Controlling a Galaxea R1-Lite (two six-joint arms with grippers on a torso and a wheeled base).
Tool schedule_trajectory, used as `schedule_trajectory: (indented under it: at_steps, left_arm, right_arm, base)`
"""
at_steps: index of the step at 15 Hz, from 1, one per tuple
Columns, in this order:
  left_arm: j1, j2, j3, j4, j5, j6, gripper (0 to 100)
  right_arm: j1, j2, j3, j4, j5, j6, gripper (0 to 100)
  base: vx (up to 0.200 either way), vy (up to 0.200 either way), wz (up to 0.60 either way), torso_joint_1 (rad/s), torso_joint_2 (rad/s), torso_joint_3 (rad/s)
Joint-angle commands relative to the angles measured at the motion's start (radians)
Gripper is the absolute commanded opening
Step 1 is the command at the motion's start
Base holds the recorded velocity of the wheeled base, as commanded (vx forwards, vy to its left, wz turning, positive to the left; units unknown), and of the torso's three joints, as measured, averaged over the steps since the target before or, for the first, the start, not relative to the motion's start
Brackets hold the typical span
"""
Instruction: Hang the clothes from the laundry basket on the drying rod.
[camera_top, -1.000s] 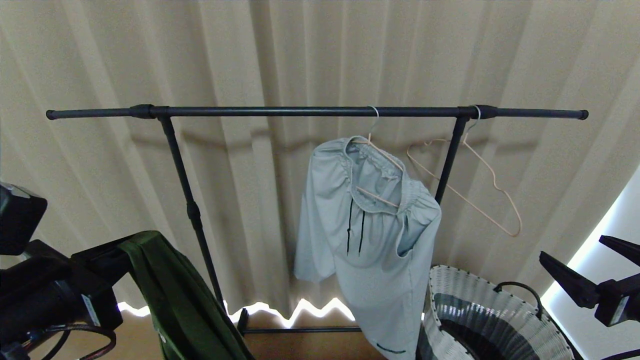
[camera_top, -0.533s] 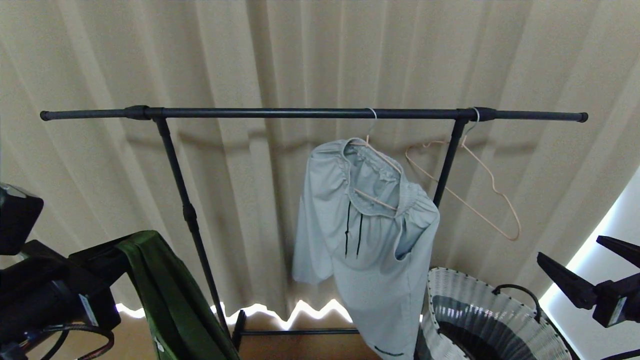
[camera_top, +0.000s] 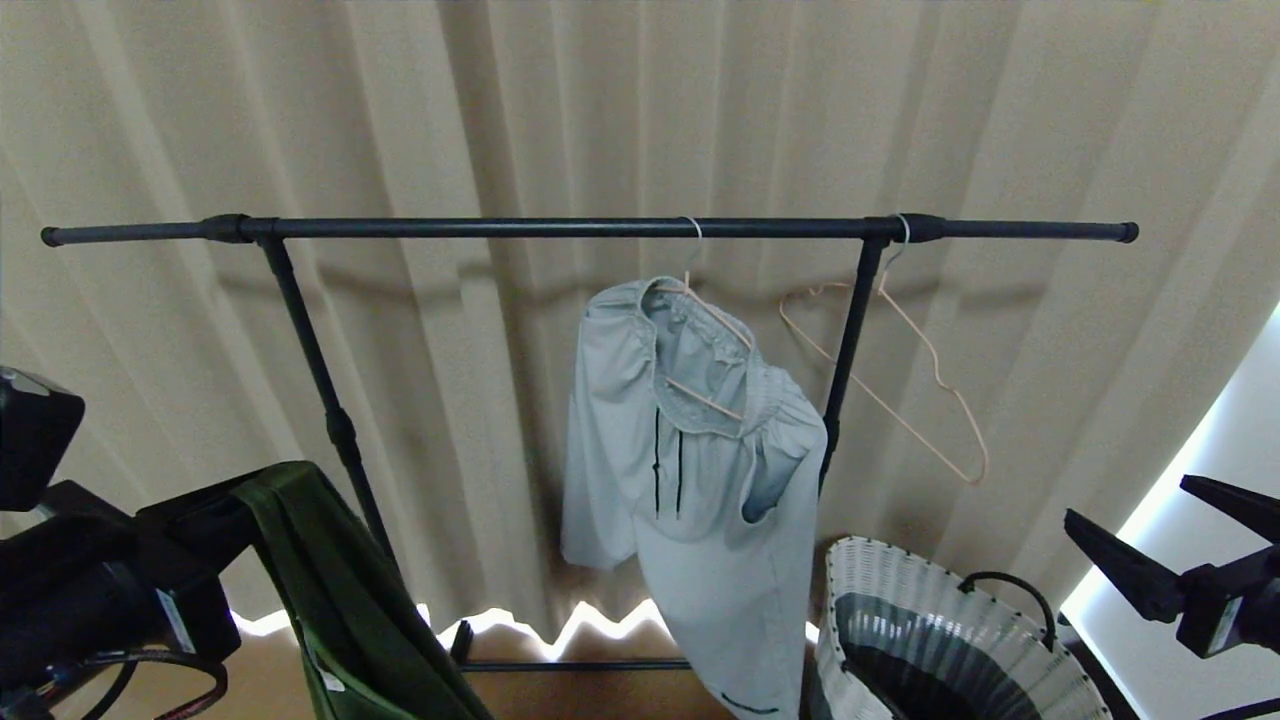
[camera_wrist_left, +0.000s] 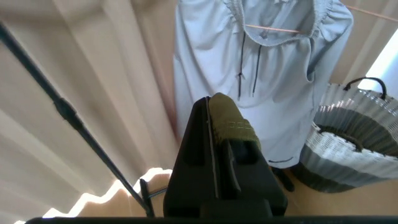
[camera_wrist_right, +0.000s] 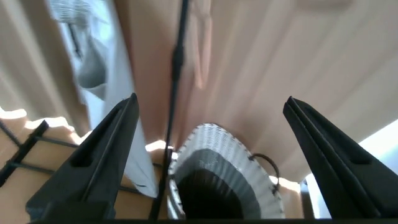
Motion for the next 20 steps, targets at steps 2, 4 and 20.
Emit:
schedule_trajectory:
  at_steps: [2, 4, 20]
  left_arm:
    - [0.000, 0.000, 0.000, 0.000, -0.001, -0.004, 0]
    - [0.000, 0.000, 0.000, 0.000, -0.001, -0.002, 0]
    - [-0.016, -0.094, 0.089, -0.001, -0.001, 0.091, 0]
  right_arm:
    - [0.018, -0.001, -0.017, -0.002, 0.002, -0.019, 100]
    - [0.035, 0.006, -0.060, 0.007, 0.002, -0.036, 100]
    - [0.038, 0.413, -0.713, 0.673, 0.007, -0.022, 100]
  base:
    - [0.100, 0.000, 0.00, -0.001, 0.00, 0.001]
    - [0.200, 0.000, 0.00, -0.007, 0.00, 0.010]
    - [0.063, 0.000, 0.00, 0.001, 0.00, 0.001]
